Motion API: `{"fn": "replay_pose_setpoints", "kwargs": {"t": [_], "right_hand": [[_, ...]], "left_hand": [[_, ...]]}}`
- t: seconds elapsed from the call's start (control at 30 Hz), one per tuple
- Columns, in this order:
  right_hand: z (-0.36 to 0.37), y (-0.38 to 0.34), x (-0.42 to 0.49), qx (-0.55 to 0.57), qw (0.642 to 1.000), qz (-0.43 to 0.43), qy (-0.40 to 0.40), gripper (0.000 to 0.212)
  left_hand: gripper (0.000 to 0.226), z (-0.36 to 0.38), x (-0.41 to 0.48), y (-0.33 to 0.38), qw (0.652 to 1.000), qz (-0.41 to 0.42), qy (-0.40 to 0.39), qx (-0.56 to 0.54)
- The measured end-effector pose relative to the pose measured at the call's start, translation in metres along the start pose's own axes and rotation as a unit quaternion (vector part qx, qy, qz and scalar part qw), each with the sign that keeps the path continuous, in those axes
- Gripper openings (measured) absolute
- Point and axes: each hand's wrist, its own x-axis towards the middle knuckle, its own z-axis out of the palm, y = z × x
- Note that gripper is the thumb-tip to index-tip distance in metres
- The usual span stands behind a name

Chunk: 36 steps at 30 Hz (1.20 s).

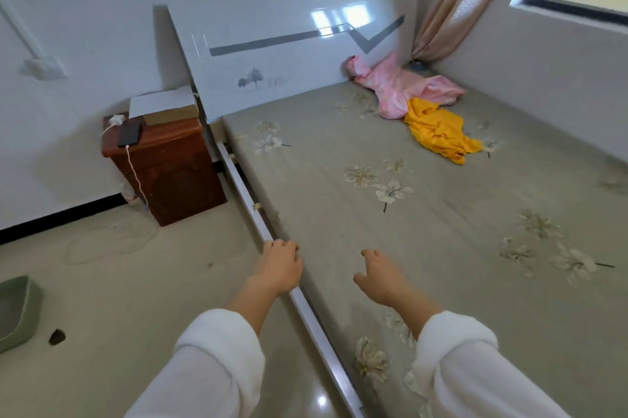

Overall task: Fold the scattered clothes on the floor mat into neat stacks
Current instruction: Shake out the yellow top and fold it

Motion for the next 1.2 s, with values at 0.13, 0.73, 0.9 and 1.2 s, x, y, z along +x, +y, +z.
{"fn": "replay_pose_setpoints", "kwargs": {"t": [0.13, 0.73, 0.9, 1.2], "right_hand": [[-0.012, -0.015, 0.068, 0.017, 0.999, 0.03, -0.011, 0.058], [-0.101, -0.066, 0.371, 0.139, 0.954, 0.248, 0.094, 0.056], [-0.118, -0.011, 0.434, 0.166, 0.93, 0.305, 0.12, 0.057], [-0.118, 0.108, 0.585, 0.205, 0.887, 0.384, 0.155, 0.05]], "left_hand": [[0.042, -0.024, 0.083, -0.016, 0.999, 0.026, -0.017, 0.019], [0.051, -0.092, 0.476, -0.073, 0.975, 0.162, -0.137, 0.07], [0.049, -0.072, 0.574, -0.031, 0.964, 0.21, -0.14, 0.085], [0.053, 0.01, 0.774, 0.044, 0.942, 0.28, -0.161, 0.092]]}}
